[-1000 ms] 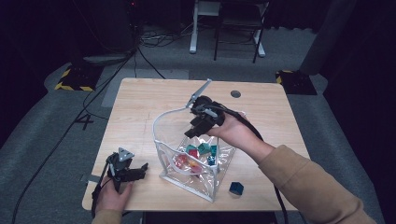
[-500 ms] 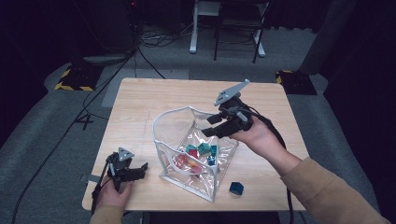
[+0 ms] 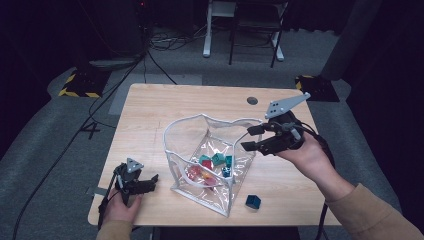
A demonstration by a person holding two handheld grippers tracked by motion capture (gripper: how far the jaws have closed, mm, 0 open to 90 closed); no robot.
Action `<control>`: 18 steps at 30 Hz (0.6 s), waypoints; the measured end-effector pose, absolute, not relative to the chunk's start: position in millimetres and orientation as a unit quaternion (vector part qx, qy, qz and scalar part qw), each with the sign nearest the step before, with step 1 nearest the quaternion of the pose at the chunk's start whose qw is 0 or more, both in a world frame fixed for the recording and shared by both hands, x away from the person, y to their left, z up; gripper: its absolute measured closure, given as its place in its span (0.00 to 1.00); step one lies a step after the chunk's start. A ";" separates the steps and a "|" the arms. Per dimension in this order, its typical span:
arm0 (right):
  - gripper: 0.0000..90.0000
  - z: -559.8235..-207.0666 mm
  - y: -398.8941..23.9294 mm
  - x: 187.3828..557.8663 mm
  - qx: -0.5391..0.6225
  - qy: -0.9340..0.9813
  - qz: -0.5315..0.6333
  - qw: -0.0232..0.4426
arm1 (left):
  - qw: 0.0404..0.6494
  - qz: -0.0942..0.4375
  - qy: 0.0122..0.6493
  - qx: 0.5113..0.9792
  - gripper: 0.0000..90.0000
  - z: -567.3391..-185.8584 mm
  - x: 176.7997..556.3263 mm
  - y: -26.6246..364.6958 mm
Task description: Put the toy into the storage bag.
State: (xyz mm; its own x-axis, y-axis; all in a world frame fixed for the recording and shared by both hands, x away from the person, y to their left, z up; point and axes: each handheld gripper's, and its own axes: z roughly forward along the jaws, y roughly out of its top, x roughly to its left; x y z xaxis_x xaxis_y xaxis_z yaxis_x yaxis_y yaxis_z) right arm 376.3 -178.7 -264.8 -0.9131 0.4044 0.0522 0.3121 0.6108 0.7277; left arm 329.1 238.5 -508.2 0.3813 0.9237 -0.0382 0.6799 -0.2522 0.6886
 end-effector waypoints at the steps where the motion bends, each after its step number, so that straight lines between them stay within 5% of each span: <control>1: 0.47 -265.0 -181.1 374.7 0.202 0.895 0.394 0.060 | 0.318 0.192 0.522 0.768 0.17 -508.2 329.1 238.5; 18: 0.44 -285.7 -231.9 350.5 0.234 0.880 0.406 0.082 | 0.318 0.192 0.522 0.767 0.17 -508.2 329.1 238.5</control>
State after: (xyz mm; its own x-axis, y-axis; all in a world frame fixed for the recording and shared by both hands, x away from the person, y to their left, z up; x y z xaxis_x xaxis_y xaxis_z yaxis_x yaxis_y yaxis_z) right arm 350.5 -231.9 -285.7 -0.8771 0.4781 0.0449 0.3445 0.5612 0.7526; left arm 329.1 238.5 -508.2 0.3809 0.9238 -0.0386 0.6799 -0.2515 0.6889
